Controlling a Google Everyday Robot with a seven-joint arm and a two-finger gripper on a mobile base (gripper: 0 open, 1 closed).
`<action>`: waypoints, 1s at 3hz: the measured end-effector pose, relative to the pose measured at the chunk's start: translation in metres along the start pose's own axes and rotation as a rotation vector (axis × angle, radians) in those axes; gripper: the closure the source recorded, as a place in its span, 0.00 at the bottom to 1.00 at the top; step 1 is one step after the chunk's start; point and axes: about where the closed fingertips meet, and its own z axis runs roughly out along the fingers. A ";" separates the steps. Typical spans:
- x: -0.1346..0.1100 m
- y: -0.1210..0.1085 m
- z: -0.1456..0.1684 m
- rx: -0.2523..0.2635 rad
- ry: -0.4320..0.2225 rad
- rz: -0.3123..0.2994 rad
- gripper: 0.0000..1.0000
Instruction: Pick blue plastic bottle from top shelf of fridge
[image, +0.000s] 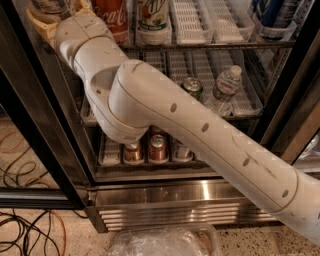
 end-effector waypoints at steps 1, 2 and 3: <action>0.009 0.004 -0.018 -0.012 0.031 0.012 1.00; 0.018 0.006 -0.039 -0.028 0.061 0.013 1.00; 0.023 0.008 -0.048 -0.036 0.073 0.011 1.00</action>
Offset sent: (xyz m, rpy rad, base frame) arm -0.0402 -0.0327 -0.0524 -0.0611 0.0885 0.0226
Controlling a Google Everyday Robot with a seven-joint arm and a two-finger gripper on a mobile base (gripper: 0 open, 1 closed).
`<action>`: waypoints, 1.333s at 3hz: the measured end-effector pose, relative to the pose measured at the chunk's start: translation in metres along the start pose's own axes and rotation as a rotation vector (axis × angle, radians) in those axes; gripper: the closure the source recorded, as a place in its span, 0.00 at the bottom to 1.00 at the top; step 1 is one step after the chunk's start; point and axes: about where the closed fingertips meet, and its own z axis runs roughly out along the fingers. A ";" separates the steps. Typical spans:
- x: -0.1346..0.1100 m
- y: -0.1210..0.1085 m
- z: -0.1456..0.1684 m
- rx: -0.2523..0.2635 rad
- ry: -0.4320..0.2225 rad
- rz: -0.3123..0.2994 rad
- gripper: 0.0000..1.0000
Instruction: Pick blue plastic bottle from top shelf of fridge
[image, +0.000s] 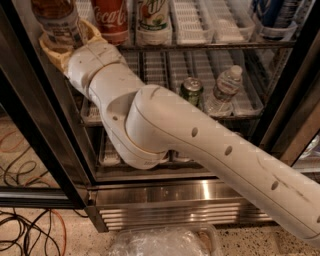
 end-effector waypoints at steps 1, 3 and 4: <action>0.002 0.001 -0.001 -0.001 0.001 -0.001 1.00; 0.019 -0.025 -0.052 -0.063 0.102 -0.099 1.00; 0.055 -0.039 -0.096 -0.097 0.251 -0.094 1.00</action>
Offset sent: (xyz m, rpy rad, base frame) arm -0.0613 -0.0471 -0.0396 -0.1197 0.1048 0.1990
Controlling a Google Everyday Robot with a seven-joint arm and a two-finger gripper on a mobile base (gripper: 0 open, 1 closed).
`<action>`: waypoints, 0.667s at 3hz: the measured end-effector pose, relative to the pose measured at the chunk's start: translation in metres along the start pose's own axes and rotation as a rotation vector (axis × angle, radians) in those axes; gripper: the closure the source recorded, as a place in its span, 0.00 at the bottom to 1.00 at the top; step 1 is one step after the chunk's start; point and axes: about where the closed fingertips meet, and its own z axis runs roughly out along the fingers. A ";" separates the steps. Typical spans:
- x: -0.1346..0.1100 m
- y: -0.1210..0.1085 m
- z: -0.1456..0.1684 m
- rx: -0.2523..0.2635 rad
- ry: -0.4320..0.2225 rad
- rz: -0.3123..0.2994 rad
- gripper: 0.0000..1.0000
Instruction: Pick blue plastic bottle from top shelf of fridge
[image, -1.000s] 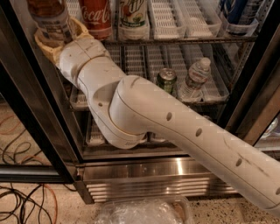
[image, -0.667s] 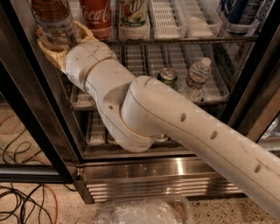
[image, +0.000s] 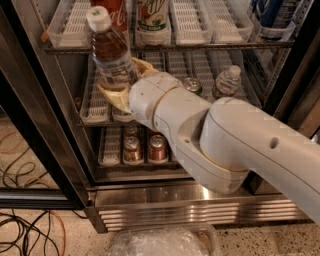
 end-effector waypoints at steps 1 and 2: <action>0.010 0.017 -0.017 -0.075 0.037 0.046 1.00; 0.001 0.024 -0.023 -0.121 0.011 0.045 1.00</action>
Offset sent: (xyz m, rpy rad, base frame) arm -0.0167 -0.0021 -0.0136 -0.0033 0.0652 0.0433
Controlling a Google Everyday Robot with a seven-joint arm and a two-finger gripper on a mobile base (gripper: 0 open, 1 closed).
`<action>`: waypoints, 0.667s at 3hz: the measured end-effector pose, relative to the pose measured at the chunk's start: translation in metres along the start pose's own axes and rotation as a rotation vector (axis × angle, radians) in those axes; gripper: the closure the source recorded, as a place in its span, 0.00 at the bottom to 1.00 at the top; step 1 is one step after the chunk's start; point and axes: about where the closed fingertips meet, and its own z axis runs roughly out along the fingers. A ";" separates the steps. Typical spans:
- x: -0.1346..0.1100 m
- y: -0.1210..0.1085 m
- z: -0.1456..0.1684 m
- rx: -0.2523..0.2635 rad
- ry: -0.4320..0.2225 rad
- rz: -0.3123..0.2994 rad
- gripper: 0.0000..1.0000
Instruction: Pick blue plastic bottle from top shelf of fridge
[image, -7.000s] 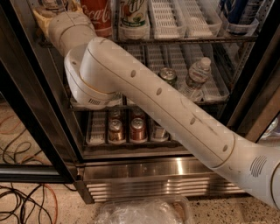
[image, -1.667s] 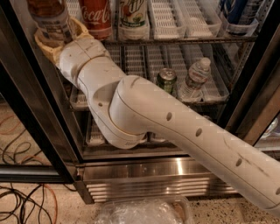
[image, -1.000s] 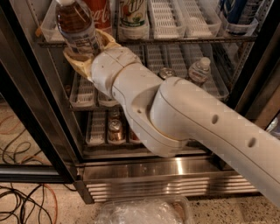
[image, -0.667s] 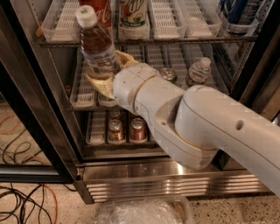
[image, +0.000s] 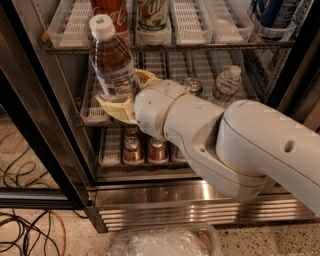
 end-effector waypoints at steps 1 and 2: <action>0.000 0.000 0.000 0.000 0.000 0.000 1.00; -0.005 -0.003 0.003 -0.022 0.004 -0.022 1.00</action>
Offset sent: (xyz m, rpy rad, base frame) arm 0.0209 -0.0053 0.0208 -0.0577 -0.0147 0.0573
